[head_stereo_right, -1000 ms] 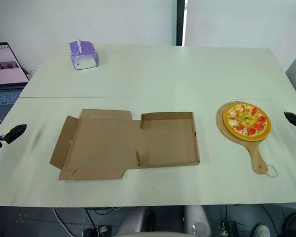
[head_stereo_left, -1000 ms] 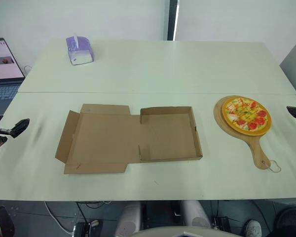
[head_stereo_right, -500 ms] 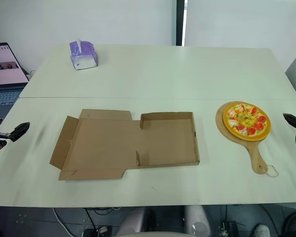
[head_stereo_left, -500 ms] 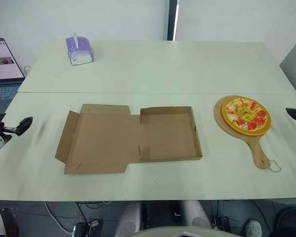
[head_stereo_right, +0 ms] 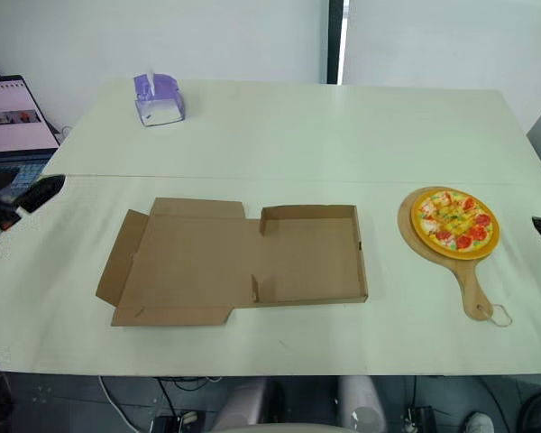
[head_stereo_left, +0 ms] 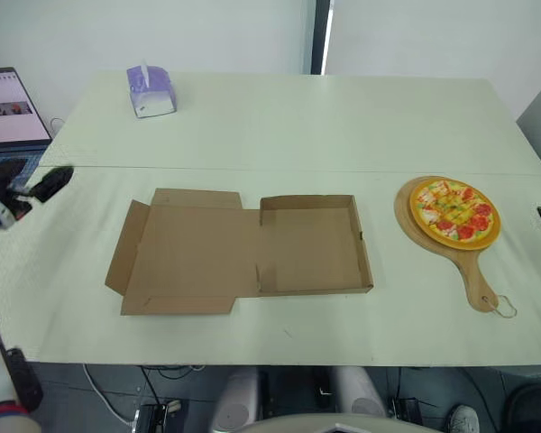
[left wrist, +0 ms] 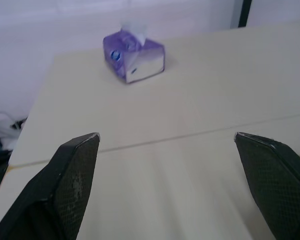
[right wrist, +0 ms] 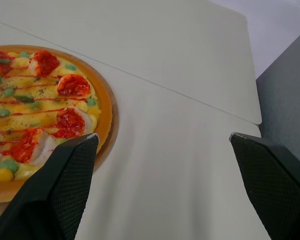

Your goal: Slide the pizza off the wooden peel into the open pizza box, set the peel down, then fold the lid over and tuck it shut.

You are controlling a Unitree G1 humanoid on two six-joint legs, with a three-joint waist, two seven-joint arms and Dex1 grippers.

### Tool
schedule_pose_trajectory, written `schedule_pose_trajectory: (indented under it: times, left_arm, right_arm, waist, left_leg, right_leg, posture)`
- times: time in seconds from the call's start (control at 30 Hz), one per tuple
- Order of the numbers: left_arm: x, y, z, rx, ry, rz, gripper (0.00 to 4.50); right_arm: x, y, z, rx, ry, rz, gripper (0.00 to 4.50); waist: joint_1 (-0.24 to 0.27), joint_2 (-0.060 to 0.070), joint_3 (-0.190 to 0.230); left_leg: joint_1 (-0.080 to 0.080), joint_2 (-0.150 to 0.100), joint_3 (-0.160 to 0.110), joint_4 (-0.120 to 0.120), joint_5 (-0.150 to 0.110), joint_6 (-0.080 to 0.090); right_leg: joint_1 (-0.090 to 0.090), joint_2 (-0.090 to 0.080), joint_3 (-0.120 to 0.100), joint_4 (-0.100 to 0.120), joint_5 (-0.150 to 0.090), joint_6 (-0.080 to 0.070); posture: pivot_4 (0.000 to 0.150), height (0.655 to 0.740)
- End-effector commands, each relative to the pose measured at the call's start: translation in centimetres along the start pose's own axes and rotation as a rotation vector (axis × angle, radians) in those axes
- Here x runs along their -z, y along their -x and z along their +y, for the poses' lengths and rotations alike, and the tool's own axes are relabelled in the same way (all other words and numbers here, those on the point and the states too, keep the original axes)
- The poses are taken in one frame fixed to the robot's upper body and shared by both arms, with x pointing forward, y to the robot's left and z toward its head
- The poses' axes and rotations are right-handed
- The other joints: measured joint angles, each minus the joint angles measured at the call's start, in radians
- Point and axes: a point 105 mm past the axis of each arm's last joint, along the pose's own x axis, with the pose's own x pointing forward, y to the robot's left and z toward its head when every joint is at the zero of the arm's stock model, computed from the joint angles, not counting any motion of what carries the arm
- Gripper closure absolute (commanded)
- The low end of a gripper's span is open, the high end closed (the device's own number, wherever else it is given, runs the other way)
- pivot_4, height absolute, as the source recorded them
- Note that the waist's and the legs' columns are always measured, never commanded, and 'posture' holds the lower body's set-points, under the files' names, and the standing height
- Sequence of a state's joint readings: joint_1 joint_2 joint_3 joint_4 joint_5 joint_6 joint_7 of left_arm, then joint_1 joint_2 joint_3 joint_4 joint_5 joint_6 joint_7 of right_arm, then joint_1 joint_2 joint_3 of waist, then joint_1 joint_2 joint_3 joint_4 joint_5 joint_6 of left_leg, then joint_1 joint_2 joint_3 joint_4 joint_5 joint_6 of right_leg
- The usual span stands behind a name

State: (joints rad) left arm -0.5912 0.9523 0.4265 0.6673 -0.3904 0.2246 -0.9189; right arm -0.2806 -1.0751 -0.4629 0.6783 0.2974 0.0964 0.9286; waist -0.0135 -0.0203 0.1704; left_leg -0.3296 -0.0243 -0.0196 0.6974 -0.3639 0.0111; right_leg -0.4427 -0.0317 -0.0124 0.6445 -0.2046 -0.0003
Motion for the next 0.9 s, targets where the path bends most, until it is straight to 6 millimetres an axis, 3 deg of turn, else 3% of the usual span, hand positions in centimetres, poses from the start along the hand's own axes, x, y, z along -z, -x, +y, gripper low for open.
schedule_pose_trajectory:
  times: [0.03, 0.1, 0.2, 0.3, 0.4, 0.5, 0.63, 0.73, 0.9]
  left_arm:
    - [-3.2, -2.4, -4.0, 0.181, -0.048, -0.084, 0.02]
    - [-5.3, -4.9, -9.8, 0.42, -0.069, -0.153, 0.02]
    - [-6.7, -6.4, -17.0, 0.677, -0.101, -0.208, 0.02]
    - [-7.8, -6.2, -24.4, 0.932, -0.144, -0.264, 0.02]
    - [-8.2, -5.0, -29.2, 1.124, -0.185, -0.301, 0.02]
    - [-7.6, -4.2, -32.3, 1.26, -0.243, -0.311, 0.02]
    - [-6.9, -3.8, -34.6, 1.353, -0.284, -0.332, 0.02]
    - [-7.5, -4.1, -35.2, 1.349, -0.283, -0.359, 0.02]
    - [-7.4, -4.2, -35.1, 1.306, -0.315, -0.363, 0.02]
  right_arm:
    - [-2.1, 1.5, 0.1, -0.006, 0.0, -0.033, 0.0]
    - [-0.9, 2.3, 3.7, -0.13, 0.009, 0.037, 0.0]
    - [-0.1, 3.4, 7.0, -0.195, 0.001, 0.089, 0.0]
    - [0.2, 4.7, 9.7, -0.226, -0.05, 0.11, 0.0]
    - [0.5, 6.4, 12.3, -0.262, -0.089, 0.143, 0.0]
    - [1.0, 8.4, 14.1, -0.271, -0.115, 0.186, 0.0]
    - [1.4, 10.0, 14.2, -0.22, -0.139, 0.218, 0.0]
    - [1.9, 9.8, 14.6, -0.211, -0.144, 0.225, 0.0]
    - [3.1, 6.9, 15.1, -0.208, -0.195, 0.215, 0.0]
  waist:
    - [0.009, 0.0, 0.0]
    - [0.022, 0.0, 0.0]
    - [0.035, -0.001, -0.001]
    - [0.036, -0.002, -0.001]
    - [0.028, -0.001, -0.001]
    - [0.022, -0.001, -0.002]
    - [0.017, -0.001, -0.002]
    - [0.014, -0.001, -0.002]
    - [0.01, -0.001, -0.002]
  left_leg:
    - [0.0, 0.0, 0.0, 0.0, 0.0, 0.0]
    - [0.0, 0.0, 0.0, 0.0, 0.001, -0.001]
    - [-0.002, 0.0, -0.003, 0.002, 0.001, -0.002]
    - [-0.002, -0.001, -0.001, 0.003, 0.002, -0.003]
    - [-0.001, 0.0, -0.001, 0.003, 0.002, -0.004]
    - [-0.001, 0.001, 0.0, 0.002, 0.002, -0.004]
    - [0.0, 0.001, 0.0, 0.002, 0.002, -0.003]
    - [0.001, 0.001, 0.0, 0.003, 0.001, -0.002]
    - [0.001, 0.002, 0.0, 0.003, 0.001, -0.002]
  right_leg:
    - [0.0, 0.0, 0.0, 0.0, 0.0, 0.0]
    - [0.0, 0.0, 0.0, 0.0, 0.0, 0.0]
    - [0.001, 0.002, -0.001, -0.001, 0.0, 0.001]
    - [0.002, 0.002, 0.002, -0.001, 0.001, 0.003]
    - [0.002, 0.003, 0.003, -0.001, 0.001, 0.004]
    - [0.003, 0.005, 0.004, -0.001, 0.001, 0.003]
    - [0.006, 0.007, 0.005, -0.001, -0.003, 0.009]
    - [0.007, 0.008, 0.006, -0.002, -0.003, 0.01]
    - [0.007, 0.009, 0.006, -0.001, -0.004, 0.009]
  posture:
    - [0.15, 0.74]
    - [0.15, 0.74]
    - [0.15, 0.74]
    - [0.15, 0.74]
    - [0.15, 0.74]
    - [0.15, 0.74]
    - [0.15, 0.74]
    - [0.15, 0.74]
    - [0.15, 0.74]
